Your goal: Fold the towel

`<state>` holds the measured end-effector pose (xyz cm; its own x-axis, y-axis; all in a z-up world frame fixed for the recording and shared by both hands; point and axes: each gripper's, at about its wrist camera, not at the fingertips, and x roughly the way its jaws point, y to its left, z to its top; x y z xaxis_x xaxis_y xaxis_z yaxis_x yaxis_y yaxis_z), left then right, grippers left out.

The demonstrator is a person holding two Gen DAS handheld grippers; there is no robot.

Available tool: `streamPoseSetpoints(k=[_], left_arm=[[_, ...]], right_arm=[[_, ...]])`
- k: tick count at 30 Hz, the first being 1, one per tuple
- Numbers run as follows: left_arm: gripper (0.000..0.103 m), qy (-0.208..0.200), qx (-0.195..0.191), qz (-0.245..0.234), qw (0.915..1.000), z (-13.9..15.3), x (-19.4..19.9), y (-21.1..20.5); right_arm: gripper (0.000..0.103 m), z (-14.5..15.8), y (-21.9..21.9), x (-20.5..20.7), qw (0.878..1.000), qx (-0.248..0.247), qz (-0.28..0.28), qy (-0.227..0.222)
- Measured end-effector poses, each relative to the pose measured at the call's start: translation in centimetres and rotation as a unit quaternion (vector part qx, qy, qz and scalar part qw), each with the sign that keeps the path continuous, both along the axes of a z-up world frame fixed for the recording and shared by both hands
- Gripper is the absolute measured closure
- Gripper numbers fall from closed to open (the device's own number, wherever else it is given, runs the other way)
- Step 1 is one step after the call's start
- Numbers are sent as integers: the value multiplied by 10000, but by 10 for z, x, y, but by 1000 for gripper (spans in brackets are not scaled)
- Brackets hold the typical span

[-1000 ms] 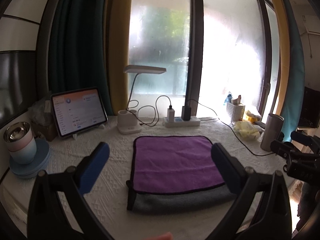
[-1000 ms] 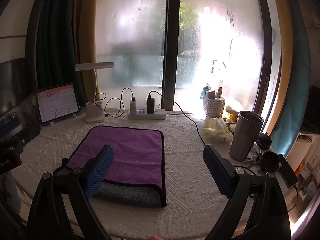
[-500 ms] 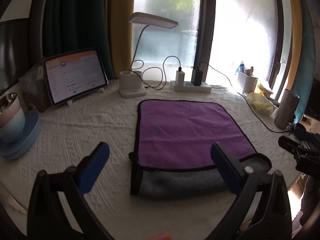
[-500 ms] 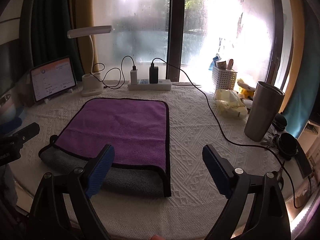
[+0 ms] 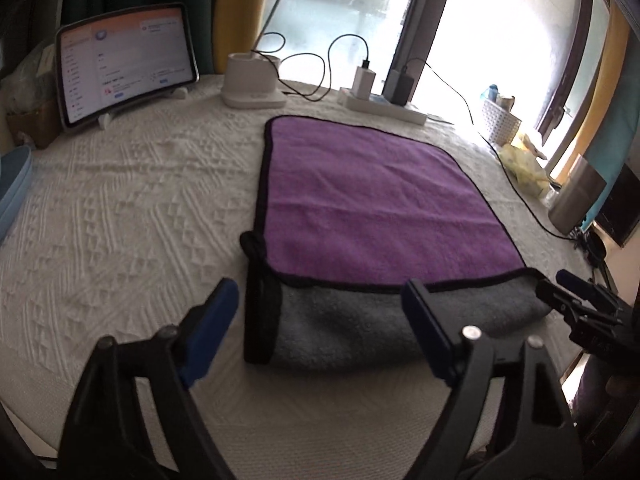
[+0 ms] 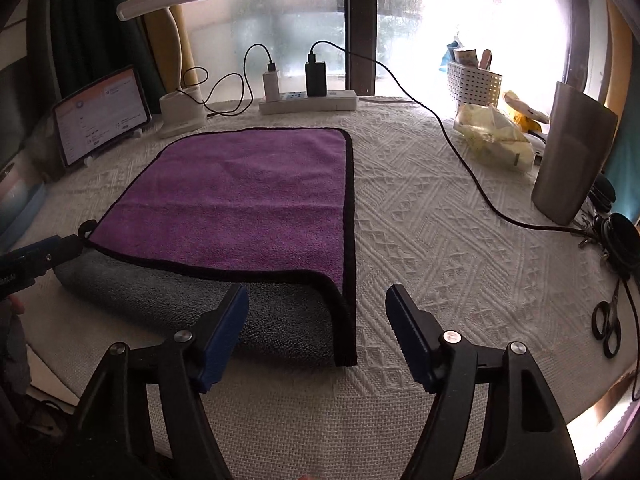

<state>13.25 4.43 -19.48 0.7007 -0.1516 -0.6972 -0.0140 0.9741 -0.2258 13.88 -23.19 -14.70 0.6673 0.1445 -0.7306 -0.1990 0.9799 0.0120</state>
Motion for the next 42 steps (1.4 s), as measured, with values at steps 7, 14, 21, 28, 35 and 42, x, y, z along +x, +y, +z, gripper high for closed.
streamPoseSetpoints(k=[7, 14, 21, 28, 35, 42], left_arm=[[56, 165, 209, 15, 9996, -8, 3, -5], [79, 171, 324, 159, 9992, -10, -2, 2], [91, 173, 442, 21, 9989, -14, -5, 1], [95, 64, 331, -102, 9994, -9, -7, 2], [97, -234, 337, -93, 9991, 15, -9, 2], [97, -663, 411, -15, 9969, 47, -10, 5]], right_arm=[[47, -9, -1, 1, 9997, 154, 129, 125], [74, -11, 0, -2, 9993, 253, 230, 137], [89, -11, 1, -3, 9993, 244, 270, 131], [95, -14, 0, 0, 9989, 293, 300, 210], [98, 8, 1, -3, 9989, 260, 360, -116], [98, 39, 3, 3, 9978, 250, 390, -480]])
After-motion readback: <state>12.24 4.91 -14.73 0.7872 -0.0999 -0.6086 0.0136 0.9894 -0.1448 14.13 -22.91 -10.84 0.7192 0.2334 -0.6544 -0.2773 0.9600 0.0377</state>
